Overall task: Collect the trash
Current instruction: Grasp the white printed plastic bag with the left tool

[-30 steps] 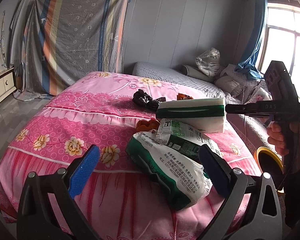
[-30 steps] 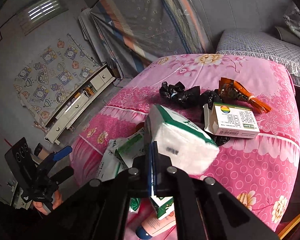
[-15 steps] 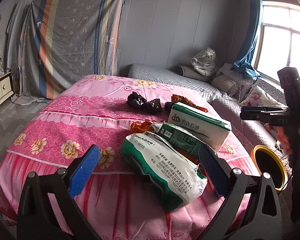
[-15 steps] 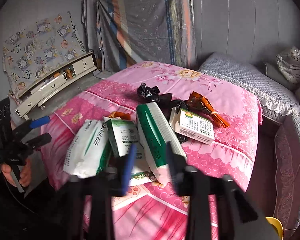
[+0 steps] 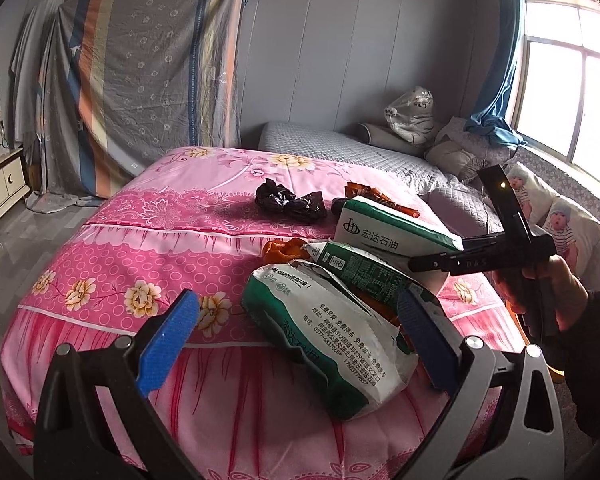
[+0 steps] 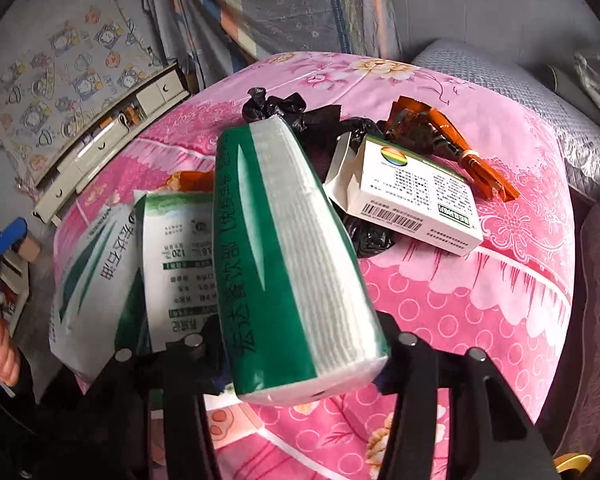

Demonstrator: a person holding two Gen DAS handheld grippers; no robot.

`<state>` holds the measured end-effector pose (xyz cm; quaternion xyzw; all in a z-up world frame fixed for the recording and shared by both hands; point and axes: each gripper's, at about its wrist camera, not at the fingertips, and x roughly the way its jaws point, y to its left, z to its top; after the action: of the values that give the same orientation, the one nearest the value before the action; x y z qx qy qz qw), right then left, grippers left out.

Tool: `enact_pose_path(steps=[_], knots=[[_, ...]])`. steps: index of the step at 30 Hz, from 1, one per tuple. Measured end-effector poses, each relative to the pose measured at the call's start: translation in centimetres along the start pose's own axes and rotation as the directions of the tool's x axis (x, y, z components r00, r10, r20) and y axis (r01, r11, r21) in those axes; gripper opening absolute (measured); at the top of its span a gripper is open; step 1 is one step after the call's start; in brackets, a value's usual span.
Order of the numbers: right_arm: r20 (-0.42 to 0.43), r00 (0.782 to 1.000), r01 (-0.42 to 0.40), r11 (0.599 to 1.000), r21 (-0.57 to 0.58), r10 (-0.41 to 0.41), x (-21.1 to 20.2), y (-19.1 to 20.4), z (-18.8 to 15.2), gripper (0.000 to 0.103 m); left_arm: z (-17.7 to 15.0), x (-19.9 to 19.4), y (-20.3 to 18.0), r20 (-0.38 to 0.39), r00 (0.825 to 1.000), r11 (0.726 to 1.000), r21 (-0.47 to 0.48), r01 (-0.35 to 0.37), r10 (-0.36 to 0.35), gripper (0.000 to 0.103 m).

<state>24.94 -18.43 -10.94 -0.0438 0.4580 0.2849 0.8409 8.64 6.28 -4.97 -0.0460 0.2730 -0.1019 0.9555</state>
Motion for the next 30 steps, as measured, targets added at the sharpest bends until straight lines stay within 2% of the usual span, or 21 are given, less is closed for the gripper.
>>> enact_pose_path(steps=[5,9,14,16,19,25,30], knots=[[0.071,0.995,-0.072,0.997,0.015,0.071,-3.1,0.3,-1.4,0.043,-1.1,1.5,-1.8,-0.102,0.994,0.993,0.100,0.055,-0.045,0.095],[0.166,0.978,-0.138,0.988,0.067,0.125,-7.3,-0.2,-3.0,0.044,-2.2,3.5,-4.0,-0.212,0.973,0.982,0.142,0.127,-0.095,0.095],[0.252,0.954,-0.191,0.977,0.096,0.161,-11.2,-0.4,-5.3,0.044,-3.0,5.2,-6.2,-0.283,0.957,0.974,0.188,0.122,-0.065,0.095],[0.276,0.947,-0.197,0.976,0.095,0.164,-12.1,-0.2,-6.1,0.044,-3.2,6.3,-6.6,-0.309,0.951,0.977,0.190,0.092,-0.029,0.095],[0.300,0.937,-0.212,0.973,0.089,0.177,-13.2,0.2,-6.9,0.044,-3.3,8.1,-6.4,-0.350,0.936,0.984,0.174,0.042,0.021,0.095],[0.321,0.926,-0.240,0.966,0.099,0.198,-13.9,0.2,-8.1,0.044,-3.2,11.4,-6.2,-0.413,0.910,0.991,0.135,0.015,0.042,0.096],[0.324,0.923,-0.260,0.957,0.127,0.207,-13.8,-0.3,-8.8,0.045,-3.7,13.1,-4.8,-0.467,0.883,0.998,-0.003,0.056,-0.051,0.096]])
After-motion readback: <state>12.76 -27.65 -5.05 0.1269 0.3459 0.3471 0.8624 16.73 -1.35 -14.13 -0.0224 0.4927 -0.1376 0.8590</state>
